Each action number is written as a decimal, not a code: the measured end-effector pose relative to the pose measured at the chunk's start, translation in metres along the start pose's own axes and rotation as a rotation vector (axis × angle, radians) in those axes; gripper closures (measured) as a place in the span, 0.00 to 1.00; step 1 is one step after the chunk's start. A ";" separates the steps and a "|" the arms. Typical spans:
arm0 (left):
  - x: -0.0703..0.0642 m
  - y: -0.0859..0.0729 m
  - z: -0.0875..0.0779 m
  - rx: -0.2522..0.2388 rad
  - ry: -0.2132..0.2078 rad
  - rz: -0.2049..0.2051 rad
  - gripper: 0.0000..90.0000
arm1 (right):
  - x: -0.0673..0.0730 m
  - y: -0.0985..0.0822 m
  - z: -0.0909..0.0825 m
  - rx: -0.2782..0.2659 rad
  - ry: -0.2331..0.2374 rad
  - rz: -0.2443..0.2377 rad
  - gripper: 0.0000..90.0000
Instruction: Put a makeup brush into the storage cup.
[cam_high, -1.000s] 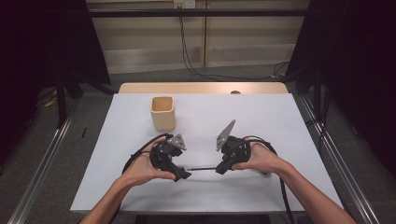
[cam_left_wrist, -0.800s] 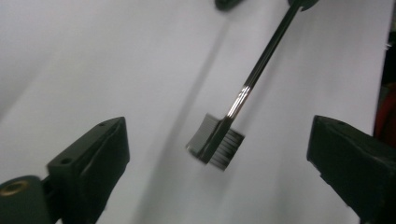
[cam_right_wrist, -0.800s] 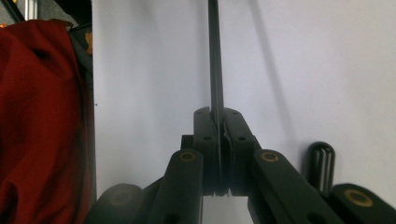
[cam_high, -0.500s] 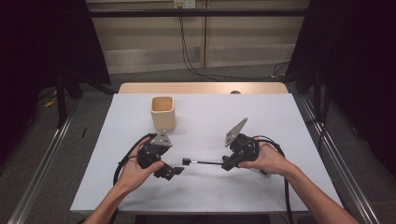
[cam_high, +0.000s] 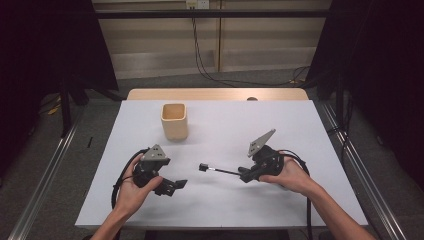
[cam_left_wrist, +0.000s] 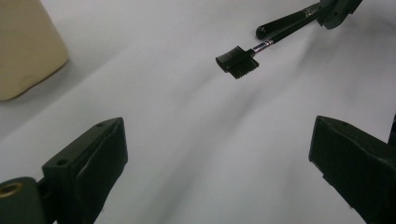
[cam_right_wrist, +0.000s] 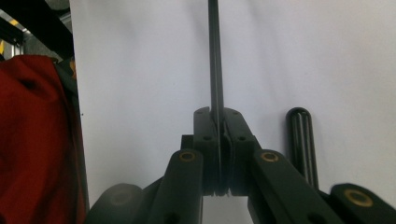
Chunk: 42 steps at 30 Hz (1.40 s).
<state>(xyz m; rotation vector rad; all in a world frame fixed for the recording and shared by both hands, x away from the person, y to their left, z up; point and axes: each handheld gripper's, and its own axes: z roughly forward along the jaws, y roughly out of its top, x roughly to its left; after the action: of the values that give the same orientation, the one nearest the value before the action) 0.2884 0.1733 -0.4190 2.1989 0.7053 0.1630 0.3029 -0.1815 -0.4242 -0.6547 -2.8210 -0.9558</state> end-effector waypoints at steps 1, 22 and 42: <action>0.000 -0.002 -0.002 -0.009 0.012 -0.004 0.05 | 0.000 -0.001 0.000 -0.008 -0.002 0.005 0.95; -0.002 -0.025 -0.006 -0.056 0.065 -0.027 0.05 | 0.006 -0.014 0.008 -0.231 -0.017 0.080 0.95; 0.003 -0.032 -0.007 -0.091 0.076 -0.066 0.05 | 0.011 -0.028 0.017 -0.389 -0.041 0.057 0.95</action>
<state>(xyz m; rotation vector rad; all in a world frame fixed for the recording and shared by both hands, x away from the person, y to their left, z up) 0.2748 0.1966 -0.4383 2.0893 0.7964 0.2416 0.2822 -0.1870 -0.4512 -0.7939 -2.6508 -1.5141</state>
